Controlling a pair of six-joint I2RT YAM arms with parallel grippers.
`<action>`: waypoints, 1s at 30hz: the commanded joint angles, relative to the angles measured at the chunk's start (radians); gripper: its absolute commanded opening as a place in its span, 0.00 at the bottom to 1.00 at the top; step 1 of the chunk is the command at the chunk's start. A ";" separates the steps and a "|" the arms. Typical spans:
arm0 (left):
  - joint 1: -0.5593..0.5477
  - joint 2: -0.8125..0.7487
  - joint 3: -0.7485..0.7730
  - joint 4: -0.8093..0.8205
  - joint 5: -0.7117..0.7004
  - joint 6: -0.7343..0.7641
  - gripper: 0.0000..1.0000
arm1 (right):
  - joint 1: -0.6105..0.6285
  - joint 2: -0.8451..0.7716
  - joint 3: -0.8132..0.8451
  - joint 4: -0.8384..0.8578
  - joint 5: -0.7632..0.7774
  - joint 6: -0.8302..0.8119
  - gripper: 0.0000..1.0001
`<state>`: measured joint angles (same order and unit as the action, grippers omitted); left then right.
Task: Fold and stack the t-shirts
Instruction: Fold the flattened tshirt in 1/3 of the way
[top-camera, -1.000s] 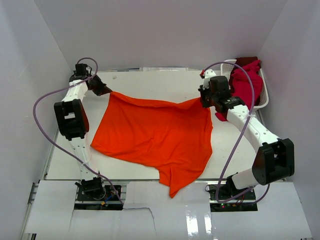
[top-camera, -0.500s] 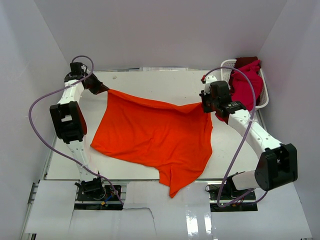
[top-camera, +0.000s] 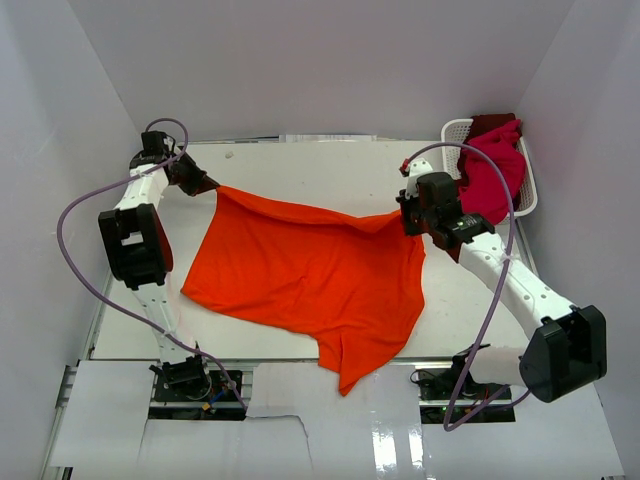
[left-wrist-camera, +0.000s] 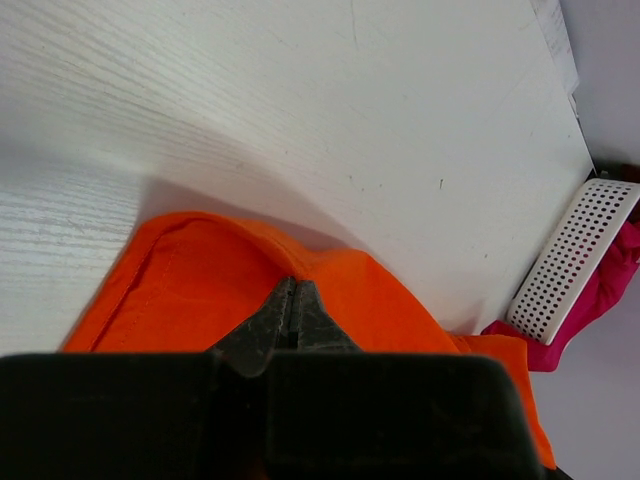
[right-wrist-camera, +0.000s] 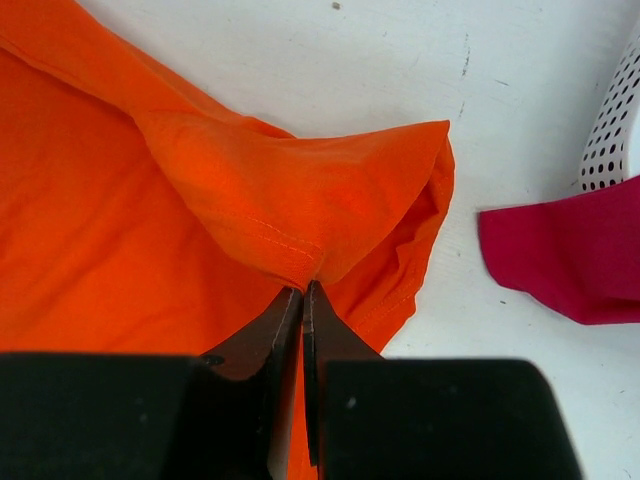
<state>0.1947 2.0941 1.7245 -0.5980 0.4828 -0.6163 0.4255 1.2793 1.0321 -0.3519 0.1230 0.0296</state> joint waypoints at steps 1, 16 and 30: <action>0.008 -0.109 -0.011 0.021 0.019 0.009 0.00 | 0.015 -0.037 -0.009 0.001 0.036 0.021 0.08; 0.015 -0.174 -0.055 0.021 0.030 0.018 0.00 | 0.041 -0.095 -0.049 -0.032 0.056 0.032 0.08; 0.022 -0.194 -0.091 0.024 0.039 0.026 0.00 | 0.090 -0.143 -0.119 -0.044 0.070 0.081 0.08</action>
<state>0.2081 1.9800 1.6428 -0.5930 0.5053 -0.6029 0.5003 1.1633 0.9260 -0.4095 0.1680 0.0814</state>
